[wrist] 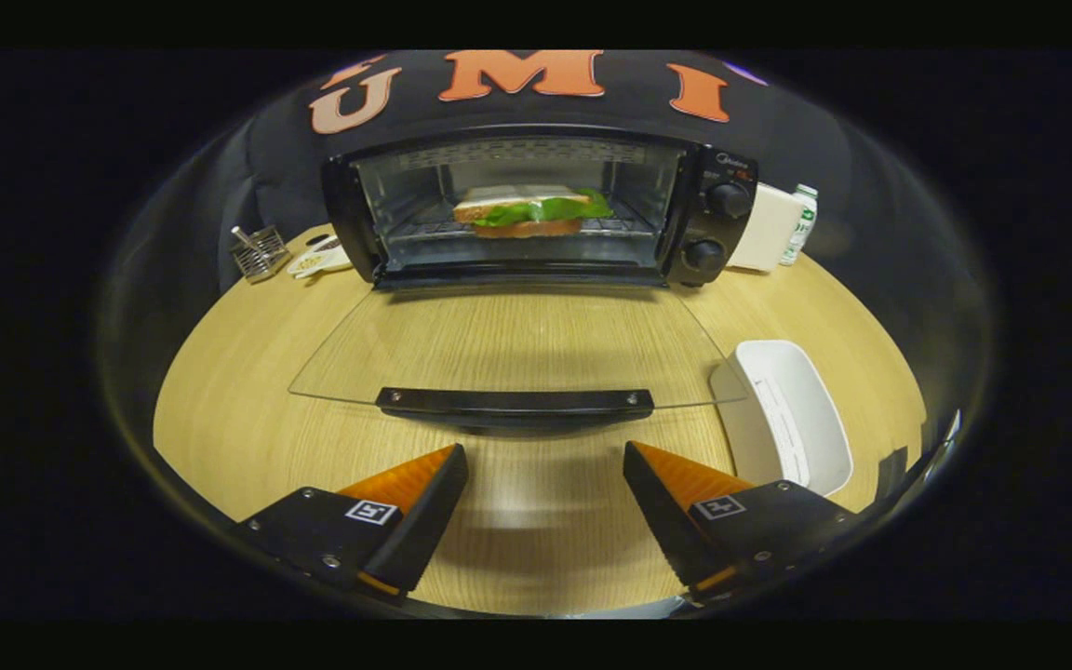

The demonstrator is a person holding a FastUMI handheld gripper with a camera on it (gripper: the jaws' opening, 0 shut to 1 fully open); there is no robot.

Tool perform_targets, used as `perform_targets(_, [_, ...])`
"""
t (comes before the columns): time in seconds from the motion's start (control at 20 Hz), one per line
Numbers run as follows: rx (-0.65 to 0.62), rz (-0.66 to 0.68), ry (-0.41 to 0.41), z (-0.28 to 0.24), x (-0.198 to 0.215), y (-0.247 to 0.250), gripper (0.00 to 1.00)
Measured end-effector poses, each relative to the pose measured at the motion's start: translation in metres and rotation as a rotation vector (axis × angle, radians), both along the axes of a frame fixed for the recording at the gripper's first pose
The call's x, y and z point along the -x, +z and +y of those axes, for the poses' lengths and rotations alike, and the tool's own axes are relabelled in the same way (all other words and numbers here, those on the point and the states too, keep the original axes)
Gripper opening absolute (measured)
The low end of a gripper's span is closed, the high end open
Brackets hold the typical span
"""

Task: Open the toaster oven, put the food inside, and close the toaster oven door.

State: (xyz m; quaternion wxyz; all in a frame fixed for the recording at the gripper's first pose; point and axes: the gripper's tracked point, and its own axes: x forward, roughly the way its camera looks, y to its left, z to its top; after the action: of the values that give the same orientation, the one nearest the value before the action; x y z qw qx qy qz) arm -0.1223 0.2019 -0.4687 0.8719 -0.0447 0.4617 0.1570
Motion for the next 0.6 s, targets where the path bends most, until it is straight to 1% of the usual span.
perform_targets(0.35, [-0.001, 0.013, 0.008, 0.004, -0.011, -0.008, 0.99])
perform_targets(0.6, [-0.046, -0.007, -0.001, 0.006, -0.014, 0.01, 1.0])
